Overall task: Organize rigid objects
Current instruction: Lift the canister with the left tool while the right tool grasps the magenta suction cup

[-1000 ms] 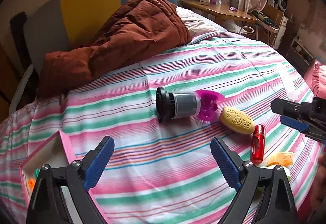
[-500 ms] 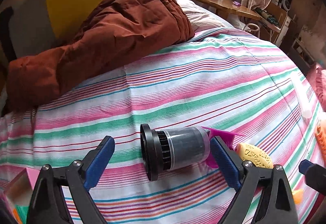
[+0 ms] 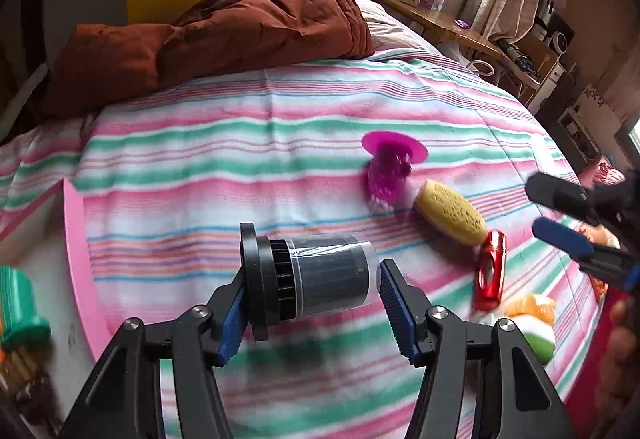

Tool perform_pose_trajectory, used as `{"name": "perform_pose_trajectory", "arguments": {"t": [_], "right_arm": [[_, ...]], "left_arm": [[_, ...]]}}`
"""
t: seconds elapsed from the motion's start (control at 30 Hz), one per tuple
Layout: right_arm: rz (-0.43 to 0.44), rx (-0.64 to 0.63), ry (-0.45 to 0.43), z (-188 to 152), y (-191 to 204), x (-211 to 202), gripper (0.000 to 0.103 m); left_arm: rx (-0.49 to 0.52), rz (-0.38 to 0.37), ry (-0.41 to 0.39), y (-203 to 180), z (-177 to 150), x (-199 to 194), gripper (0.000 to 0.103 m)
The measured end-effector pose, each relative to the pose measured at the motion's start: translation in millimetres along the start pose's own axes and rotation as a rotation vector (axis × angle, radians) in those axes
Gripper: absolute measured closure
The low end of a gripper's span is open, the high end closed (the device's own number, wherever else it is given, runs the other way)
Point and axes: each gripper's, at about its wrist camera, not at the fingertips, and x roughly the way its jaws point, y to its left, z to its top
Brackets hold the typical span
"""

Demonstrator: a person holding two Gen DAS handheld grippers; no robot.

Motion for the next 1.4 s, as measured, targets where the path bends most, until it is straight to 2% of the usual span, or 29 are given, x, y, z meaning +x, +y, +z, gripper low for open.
{"name": "perform_pose_trajectory", "arguments": {"t": [0.13, 0.37, 0.63, 0.87, 0.9, 0.97, 1.0, 1.07, 1.2, 1.27, 1.4], "right_arm": [[-0.017, -0.042, 0.022, -3.3, 6.2, 5.3, 0.035], [-0.049, -0.185, 0.035, -12.7, 30.8, 11.3, 0.035], [-0.098, -0.305, 0.044, 2.5, 68.8, 37.2, 0.035], [-0.211, -0.361, 0.135, 21.3, 88.3, 101.7, 0.036], [-0.218, -0.37, 0.146, 20.7, 91.0, 110.1, 0.039], [-0.228, -0.409, 0.169, 16.1, 98.8, 125.3, 0.067], [-0.235, -0.426, 0.179, 12.9, 101.9, 131.0, 0.07], [-0.229, -0.456, 0.177, 5.1, 108.4, 133.3, 0.071], [-0.163, -0.568, 0.217, -24.2, 122.6, 124.7, 0.071], [-0.109, -0.617, 0.291, -43.4, 126.2, 121.7, 0.071], [-0.045, -0.696, 0.366, -79.9, 128.1, 103.8, 0.071]], "left_arm": [[0.049, 0.0, -0.03, -12.3, -38.5, -31.7, 0.042], [0.065, -0.009, -0.1, -9.2, -75.4, -83.5, 0.042], [-0.012, 0.0, -0.142, 22.3, -88.0, -117.4, 0.042], [-0.073, 0.008, -0.17, 47.6, -95.3, -137.9, 0.042], [-0.078, 0.016, -0.172, 51.4, -96.7, -139.8, 0.042], [-0.091, 0.033, -0.17, 58.9, -99.6, -141.8, 0.042], [-0.101, 0.04, -0.168, 63.0, -101.1, -142.4, 0.042], [-0.118, 0.052, -0.167, 70.3, -104.6, -143.7, 0.042], [-0.144, 0.074, -0.165, 80.7, -110.4, -144.4, 0.042], [-0.152, 0.085, -0.167, 83.5, -113.7, -145.6, 0.042], [-0.17, 0.11, -0.169, 89.3, -121.9, -149.4, 0.042]]}}
